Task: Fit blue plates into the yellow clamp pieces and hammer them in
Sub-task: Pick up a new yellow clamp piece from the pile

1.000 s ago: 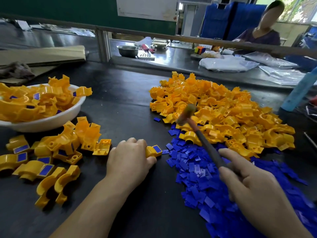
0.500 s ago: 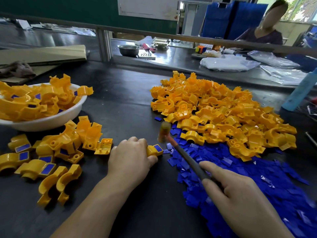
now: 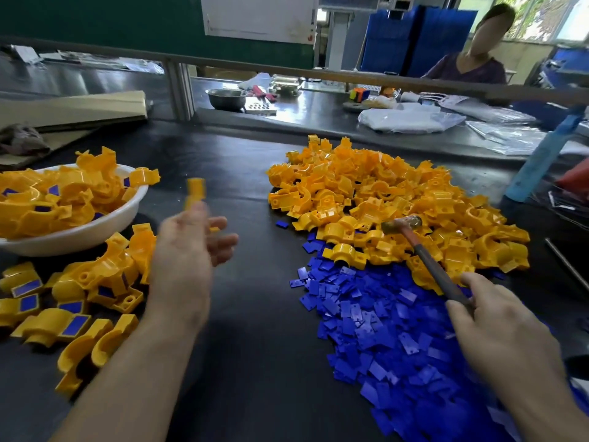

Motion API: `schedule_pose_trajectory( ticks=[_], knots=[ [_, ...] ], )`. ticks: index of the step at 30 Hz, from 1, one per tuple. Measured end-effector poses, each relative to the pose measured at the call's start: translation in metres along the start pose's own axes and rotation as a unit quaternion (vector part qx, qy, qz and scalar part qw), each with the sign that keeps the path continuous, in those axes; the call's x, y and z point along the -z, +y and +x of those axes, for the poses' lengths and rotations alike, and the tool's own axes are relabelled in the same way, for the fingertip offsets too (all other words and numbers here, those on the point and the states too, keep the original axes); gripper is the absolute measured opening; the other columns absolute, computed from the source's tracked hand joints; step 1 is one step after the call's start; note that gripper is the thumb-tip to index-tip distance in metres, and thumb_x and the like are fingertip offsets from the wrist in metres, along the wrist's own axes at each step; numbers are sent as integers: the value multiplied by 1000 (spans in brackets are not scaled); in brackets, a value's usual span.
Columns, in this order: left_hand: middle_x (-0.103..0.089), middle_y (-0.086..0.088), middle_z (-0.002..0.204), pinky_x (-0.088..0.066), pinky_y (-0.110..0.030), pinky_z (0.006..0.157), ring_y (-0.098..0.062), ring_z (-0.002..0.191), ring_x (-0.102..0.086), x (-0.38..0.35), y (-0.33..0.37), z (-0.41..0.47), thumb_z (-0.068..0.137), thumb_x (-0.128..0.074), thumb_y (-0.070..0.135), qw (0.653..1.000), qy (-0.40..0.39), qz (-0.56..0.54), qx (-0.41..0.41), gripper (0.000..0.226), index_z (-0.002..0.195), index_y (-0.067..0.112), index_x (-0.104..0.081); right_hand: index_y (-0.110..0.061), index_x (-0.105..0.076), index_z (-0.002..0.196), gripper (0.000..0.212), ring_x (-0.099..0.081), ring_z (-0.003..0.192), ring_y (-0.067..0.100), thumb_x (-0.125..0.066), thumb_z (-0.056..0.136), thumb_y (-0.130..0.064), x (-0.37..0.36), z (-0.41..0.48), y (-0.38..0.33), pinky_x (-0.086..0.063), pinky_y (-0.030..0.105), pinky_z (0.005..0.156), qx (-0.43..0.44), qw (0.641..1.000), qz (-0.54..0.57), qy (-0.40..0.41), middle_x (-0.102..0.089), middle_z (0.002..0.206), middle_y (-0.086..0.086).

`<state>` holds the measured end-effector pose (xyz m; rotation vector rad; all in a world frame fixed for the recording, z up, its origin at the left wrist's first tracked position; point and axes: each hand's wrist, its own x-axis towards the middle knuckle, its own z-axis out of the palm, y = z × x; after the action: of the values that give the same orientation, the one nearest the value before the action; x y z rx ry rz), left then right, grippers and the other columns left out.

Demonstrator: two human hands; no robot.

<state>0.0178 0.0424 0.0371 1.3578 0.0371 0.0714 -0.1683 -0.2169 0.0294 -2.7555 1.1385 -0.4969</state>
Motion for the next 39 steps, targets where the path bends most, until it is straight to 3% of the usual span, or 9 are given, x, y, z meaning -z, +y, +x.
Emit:
schedule_pose_trajectory(
  ticks=[3,9,16,22,26,30,33,36,39],
  knots=[
    [-77,-5,93,-59,-29,64,-19,79,-76,9,10,1,99,-40,55,950,36,-302,69,44,106,15,-56,-23,-50,130,41,-44,77,19,-55,90,-34,-1,1,0,-35,32,62,13,1000,-19,-6,-50,90,-2],
    [-67,-17,116,-58,-33,72,-24,81,-76,10,8,-5,91,-46,63,889,61,-440,110,61,121,10,-49,-19,-59,120,33,-52,91,21,-59,88,-29,10,-2,-17,-46,39,76,81,995,45,23,-59,99,1],
    [-72,-13,104,-56,-32,67,-21,73,-74,-2,0,-14,90,-44,67,921,-8,-357,157,63,118,12,-55,-29,-51,129,37,-49,113,17,-51,93,-36,-21,26,-92,-45,34,93,288,957,2,-7,-57,125,-5],
    [-72,-5,74,-51,-28,56,-15,58,-66,-17,-10,-21,96,-44,57,951,-97,-212,204,47,99,14,-61,-25,-48,132,41,-51,113,25,-54,91,-23,-52,46,-108,-47,41,89,293,953,-74,-16,-56,128,3],
    [-71,-6,73,-51,-26,49,-14,56,-64,-27,-16,-31,98,-50,43,962,-139,-128,197,33,98,12,-62,-26,-58,117,27,-56,97,19,-54,90,-21,-48,44,-100,-48,35,80,310,949,-61,12,-60,110,-2],
    [-73,-6,82,-49,-27,54,-15,63,-65,-35,-24,-48,97,-55,36,974,-188,-19,125,24,99,14,-65,-20,-62,112,23,-59,95,19,-52,92,-16,-28,42,-89,-50,35,79,307,951,11,33,-64,106,-1],
    [-75,-10,86,-52,-26,53,-17,66,-68,-40,-24,-60,83,-64,45,953,-251,-45,165,40,104,11,-65,-15,-65,107,20,-61,91,20,-58,89,-8,-10,35,-81,-52,36,74,304,946,79,77,-66,101,2],
    [-76,-15,101,-58,-31,59,-24,85,-75,-43,-21,-65,69,-63,59,891,-326,-88,305,73,121,9,-56,-14,-64,106,23,-62,91,18,-63,85,-5,-1,13,-74,-54,32,73,340,928,115,101,-66,100,2],
    [-75,-17,108,-60,-33,66,-30,98,-74,-44,-22,-69,72,-60,62,845,-372,-77,377,79,129,8,-49,-13,-65,105,26,-62,89,17,-67,81,-4,1,-4,-66,-53,29,73,364,922,88,103,-66,101,2]
  ],
)
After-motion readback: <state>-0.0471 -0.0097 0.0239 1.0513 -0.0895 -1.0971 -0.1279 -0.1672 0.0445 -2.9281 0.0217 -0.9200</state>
